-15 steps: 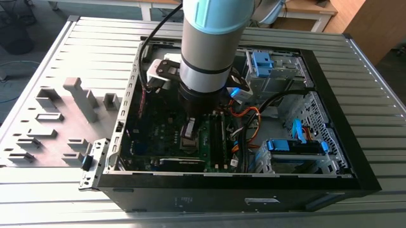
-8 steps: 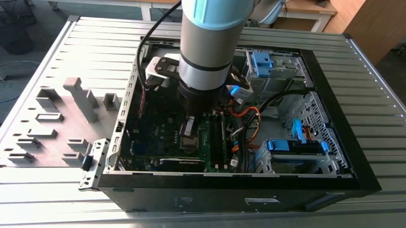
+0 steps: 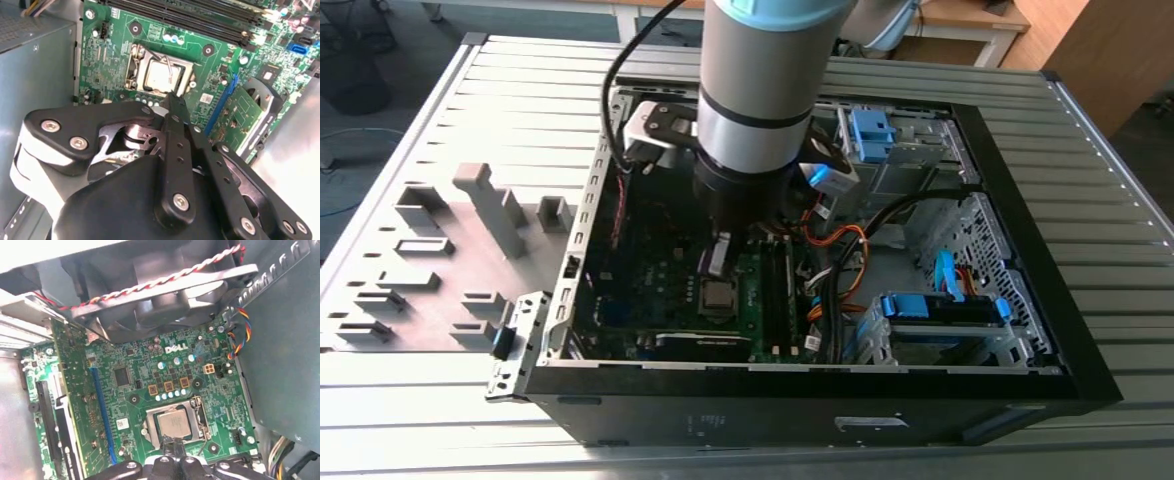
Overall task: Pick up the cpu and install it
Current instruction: 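Install the first cpu locking lever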
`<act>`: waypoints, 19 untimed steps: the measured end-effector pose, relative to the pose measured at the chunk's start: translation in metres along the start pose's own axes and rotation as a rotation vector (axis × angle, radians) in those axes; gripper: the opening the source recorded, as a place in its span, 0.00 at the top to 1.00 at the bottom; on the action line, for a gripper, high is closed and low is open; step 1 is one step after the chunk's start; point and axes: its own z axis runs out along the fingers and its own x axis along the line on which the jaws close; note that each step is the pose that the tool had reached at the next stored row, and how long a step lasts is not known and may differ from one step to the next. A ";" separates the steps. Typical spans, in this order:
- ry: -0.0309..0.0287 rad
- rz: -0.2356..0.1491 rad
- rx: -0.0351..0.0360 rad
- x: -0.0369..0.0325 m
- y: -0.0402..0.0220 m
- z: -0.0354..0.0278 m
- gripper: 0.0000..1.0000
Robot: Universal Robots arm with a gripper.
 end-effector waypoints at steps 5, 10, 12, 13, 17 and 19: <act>0.0039 0.000 -0.0124 -0.0029 -0.0099 -0.0007 0.89; 0.0056 0.000 -0.0167 -0.0081 -0.0161 0.0001 0.89; 0.0061 0.000 -0.0173 -0.0108 -0.0170 0.0007 0.89; 0.0066 0.001 -0.0176 -0.0120 -0.0172 0.0010 0.89; 0.0120 0.001 -0.0188 -0.0165 -0.0173 0.0037 0.89; 0.0160 0.001 -0.0187 -0.0181 -0.0172 0.0063 0.89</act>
